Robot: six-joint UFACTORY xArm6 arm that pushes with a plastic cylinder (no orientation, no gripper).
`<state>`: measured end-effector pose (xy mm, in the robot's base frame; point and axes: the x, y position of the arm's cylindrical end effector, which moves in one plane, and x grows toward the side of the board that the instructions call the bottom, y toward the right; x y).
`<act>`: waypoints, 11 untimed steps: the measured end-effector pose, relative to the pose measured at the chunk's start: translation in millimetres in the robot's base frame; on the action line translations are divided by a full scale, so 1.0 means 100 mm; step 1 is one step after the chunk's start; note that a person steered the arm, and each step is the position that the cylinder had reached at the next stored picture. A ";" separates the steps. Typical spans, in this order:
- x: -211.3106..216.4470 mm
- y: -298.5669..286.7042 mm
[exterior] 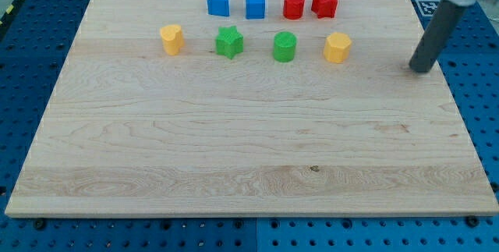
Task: Nudge the yellow heart right a bit
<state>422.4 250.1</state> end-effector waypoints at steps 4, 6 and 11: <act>0.31 -2.62; 0.07 -3.74; -0.94 -4.05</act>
